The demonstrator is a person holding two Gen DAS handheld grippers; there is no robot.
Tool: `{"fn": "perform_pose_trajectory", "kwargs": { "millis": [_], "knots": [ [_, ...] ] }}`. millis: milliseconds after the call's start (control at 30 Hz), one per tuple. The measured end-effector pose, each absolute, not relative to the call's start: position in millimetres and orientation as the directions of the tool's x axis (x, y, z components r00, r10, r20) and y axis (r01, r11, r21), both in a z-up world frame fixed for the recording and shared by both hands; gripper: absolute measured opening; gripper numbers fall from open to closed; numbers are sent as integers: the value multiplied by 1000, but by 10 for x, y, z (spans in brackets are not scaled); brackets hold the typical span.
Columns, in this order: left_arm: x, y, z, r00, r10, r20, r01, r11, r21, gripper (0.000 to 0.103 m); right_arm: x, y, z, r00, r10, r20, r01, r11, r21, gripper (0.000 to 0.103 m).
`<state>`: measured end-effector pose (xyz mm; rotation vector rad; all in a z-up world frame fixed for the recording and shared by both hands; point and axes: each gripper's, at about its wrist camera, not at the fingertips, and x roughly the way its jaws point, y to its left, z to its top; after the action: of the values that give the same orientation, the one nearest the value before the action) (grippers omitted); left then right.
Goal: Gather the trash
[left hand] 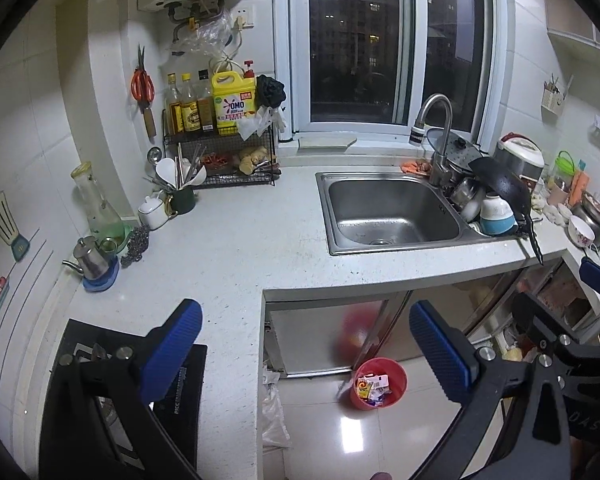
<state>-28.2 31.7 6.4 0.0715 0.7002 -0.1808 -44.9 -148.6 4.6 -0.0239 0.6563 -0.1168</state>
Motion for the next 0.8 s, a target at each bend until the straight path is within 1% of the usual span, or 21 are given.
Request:
{"fn": "perform_pose_trajectory", "kwargs": {
  "millis": [233,800],
  "knots": [
    [-318,322,59,749,-157,-643,205,979,-1,103,-495,-1521,42,785,-123,-607,103,992,-68,103],
    [-350,315,62,756,-136,-640,182,983,6,103,-538,-1583,44,783,-102,-614,91,995,-50,103]
  ]
}}
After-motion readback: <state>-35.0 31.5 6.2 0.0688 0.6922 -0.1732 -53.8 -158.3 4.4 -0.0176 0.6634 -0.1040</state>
